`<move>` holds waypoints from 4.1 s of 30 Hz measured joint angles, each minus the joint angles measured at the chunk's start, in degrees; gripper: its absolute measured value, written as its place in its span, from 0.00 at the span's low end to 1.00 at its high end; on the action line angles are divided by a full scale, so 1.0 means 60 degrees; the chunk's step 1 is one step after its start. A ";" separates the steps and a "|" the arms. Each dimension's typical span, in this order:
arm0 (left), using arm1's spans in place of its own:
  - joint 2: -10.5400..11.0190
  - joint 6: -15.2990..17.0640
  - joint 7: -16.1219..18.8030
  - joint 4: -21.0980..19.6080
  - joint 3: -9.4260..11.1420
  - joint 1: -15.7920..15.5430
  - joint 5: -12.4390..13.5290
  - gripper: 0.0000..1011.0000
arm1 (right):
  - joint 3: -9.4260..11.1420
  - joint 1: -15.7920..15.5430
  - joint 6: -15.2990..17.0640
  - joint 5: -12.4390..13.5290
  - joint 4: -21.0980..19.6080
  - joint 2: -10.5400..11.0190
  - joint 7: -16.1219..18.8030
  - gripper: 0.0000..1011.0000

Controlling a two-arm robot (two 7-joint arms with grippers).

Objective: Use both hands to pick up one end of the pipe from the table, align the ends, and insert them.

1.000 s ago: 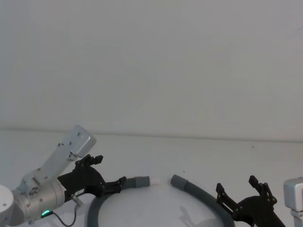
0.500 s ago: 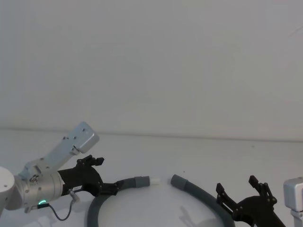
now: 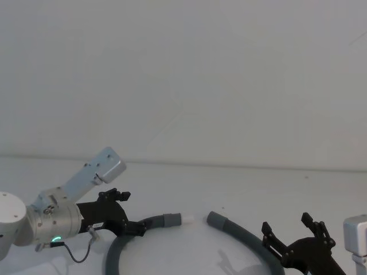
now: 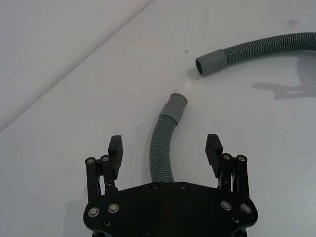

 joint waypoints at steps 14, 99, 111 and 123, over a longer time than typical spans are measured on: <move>-0.0370 -0.0167 -0.0336 0.0916 0.0373 -0.0618 0.0316 0.99 | 0.0000 0.0000 0.0000 0.0000 0.0000 0.0000 0.0000 0.99; -0.3022 -0.2423 -0.2172 0.6776 0.1107 -0.3127 0.1289 0.99 | 0.0000 0.0000 0.0000 0.0000 0.0000 0.0000 0.0000 0.99; -0.3108 -0.2273 -0.2227 0.6861 0.1116 -0.3143 0.1437 0.99 | 0.0000 0.0000 0.0000 0.0000 0.0000 0.0000 0.0000 0.99; -0.3098 -0.2023 -0.2230 0.6725 0.1139 -0.3111 0.1597 0.99 | 0.0000 0.0000 0.0000 0.0000 0.0000 0.0000 0.0000 0.99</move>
